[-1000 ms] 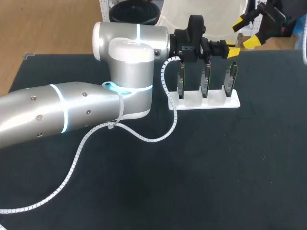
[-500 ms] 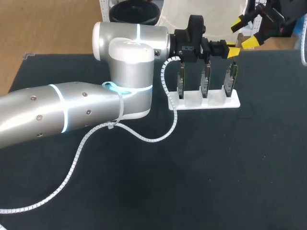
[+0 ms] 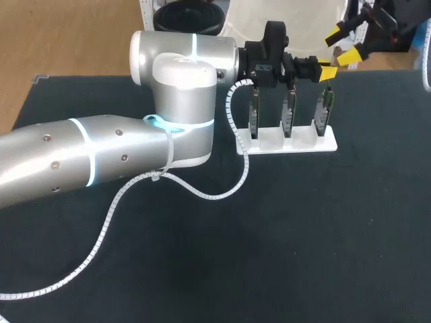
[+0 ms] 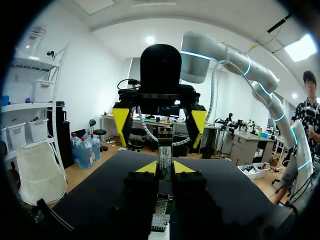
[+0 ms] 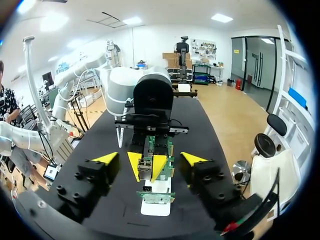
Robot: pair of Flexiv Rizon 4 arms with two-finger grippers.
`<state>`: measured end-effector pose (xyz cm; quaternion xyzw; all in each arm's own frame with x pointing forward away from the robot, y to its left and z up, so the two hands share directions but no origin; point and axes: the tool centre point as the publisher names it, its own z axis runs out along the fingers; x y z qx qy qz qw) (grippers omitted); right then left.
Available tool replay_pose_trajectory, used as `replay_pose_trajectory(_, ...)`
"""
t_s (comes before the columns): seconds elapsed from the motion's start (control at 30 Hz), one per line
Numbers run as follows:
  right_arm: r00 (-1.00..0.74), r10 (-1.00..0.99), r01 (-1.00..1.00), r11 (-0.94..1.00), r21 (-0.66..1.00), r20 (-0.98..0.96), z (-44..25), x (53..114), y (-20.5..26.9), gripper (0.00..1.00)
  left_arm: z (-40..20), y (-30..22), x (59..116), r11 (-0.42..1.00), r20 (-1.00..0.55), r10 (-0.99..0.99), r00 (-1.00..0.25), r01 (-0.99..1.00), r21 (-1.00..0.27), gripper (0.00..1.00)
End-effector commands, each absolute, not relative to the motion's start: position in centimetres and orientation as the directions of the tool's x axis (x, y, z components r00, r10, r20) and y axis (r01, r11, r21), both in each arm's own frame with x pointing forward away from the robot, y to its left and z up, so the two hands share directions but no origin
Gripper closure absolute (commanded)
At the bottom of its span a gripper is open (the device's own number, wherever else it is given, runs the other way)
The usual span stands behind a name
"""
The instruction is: Pick up the optical module with the left hand, and insert it into the network port with the right hand.
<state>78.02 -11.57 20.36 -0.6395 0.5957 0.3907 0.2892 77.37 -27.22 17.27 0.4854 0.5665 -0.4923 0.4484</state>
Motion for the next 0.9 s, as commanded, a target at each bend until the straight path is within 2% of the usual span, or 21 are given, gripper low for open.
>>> replay_pose_trajectory(0.03, -0.01, -0.538, -0.989, -0.117, 0.086, -0.843, 20.36, 77.67, -11.49, 1.0, 17.19, -27.29, 77.46, 0.043, -0.986, 0.106, -0.126, 0.992, -0.122, 1.0)
replay_pose_trajectory(0.67, -0.002, -0.543, -0.989, -0.121, 0.081, -0.84, 20.39, 77.81, -11.46, 1.0, 17.19, -27.29, 77.46, 0.043, -0.986, 0.106, -0.126, 0.992, -0.122, 1.0)
replay_pose_trajectory(0.7, -0.001, -0.543, -0.989, -0.122, 0.08, -0.84, 20.4, 77.82, -11.46, 1.0, 17.19, -27.29, 77.46, 0.043, -0.986, 0.106, -0.126, 0.992, -0.122, 0.71)
replay_pose_trajectory(0.73, -0.001, -0.543, -0.989, -0.122, 0.08, -0.84, 20.41, 77.84, -11.45, 1.0, 17.19, -27.29, 77.46, 0.043, -0.986, 0.106, -0.126, 0.992, -0.122, 0.26)
replay_pose_trajectory(0.77, -0.001, -0.543, -0.989, -0.121, 0.079, -0.84, 20.41, 77.85, -11.44, 1.0, 17.19, -27.29, 77.46, 0.043, -0.986, 0.106, -0.126, 0.992, -0.122, 0.0)
replay_pose_trajectory(0.9, -0.001, -0.543, -0.99, -0.12, 0.078, -0.84, 20.43, 77.89, -11.43, 1.0, 17.19, -27.29, 77.46, 0.043, -0.986, 0.106, -0.126, 0.992, -0.122, 0.0)
